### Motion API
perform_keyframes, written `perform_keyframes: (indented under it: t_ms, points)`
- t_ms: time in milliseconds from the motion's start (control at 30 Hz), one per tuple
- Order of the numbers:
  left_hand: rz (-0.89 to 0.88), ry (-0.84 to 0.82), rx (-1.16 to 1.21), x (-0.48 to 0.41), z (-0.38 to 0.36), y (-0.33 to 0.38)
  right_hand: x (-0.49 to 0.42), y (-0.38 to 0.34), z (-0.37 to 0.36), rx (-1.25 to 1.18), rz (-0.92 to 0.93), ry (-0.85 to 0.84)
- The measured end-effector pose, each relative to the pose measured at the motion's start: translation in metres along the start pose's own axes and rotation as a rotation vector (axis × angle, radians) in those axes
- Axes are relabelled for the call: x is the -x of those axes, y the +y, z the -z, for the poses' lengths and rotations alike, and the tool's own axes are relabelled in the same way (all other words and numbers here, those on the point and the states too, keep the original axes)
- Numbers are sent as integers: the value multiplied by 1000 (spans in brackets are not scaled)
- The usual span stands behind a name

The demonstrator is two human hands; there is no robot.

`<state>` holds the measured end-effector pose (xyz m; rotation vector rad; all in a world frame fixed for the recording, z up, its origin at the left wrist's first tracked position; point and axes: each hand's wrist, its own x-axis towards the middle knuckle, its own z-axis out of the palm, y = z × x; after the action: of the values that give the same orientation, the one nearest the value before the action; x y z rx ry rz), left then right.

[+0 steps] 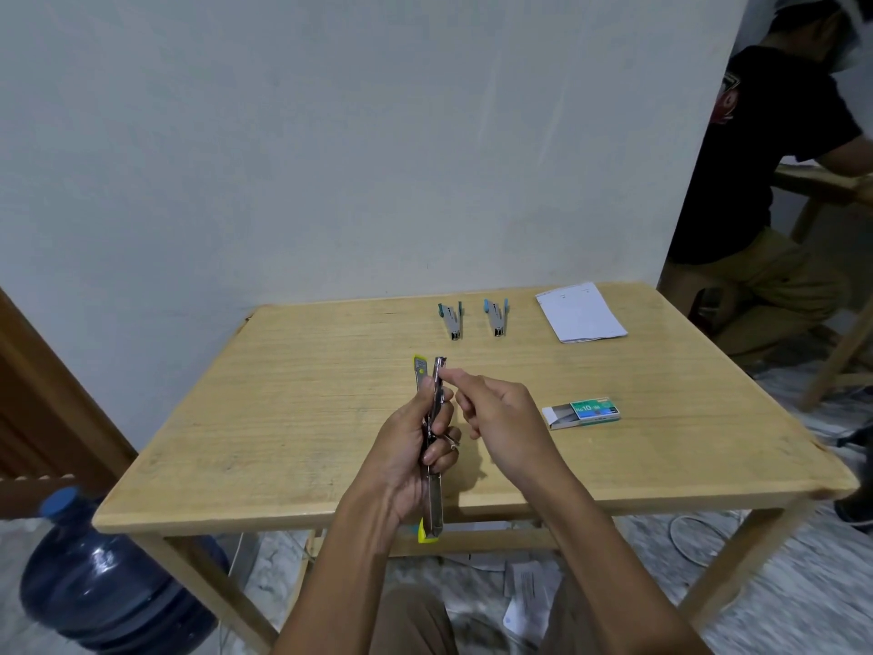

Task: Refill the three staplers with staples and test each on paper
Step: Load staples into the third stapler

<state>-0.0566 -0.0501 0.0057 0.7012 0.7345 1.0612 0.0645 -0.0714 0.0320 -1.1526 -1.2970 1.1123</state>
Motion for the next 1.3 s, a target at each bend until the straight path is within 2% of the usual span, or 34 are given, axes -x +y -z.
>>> perform_keyframes:
  t_ms: [67, 200, 400, 533, 633, 833, 1000, 1100, 1200, 1300]
  points:
    - [26, 3, 42, 0, -2, 0, 1, 4, 1, 41, 12, -30]
    - [73, -9, 176, 1, -3, -1, 1, 8, -5, 114, 80, 39]
    - [64, -78, 257, 2, -2, 2, -9, 22, -3, -40, 77, 246]
    - [78, -65, 230, -1, -2, 3, -2, 21, -4, 159, 216, 197]
    - [117, -29, 225, -1, -2, 2, -1, 23, -9, 181, 210, 120]
    - [134, 19, 224, 3, -3, 1, 2, 24, -3, 538, 306, 154]
    - [119, 22, 250, 1, -5, -1, -1, 26, 0, 627, 311, 142]
    - [84, 37, 147, -2, -7, -2, -3, 28, -1, 428, 244, 166]
    - [-65, 113, -224, -1, -12, -2, -7, 27, -7, -176, -15, 296]
    - [-284, 178, -696, 1, -16, -4, -12, 26, -7, -803, -318, 246]
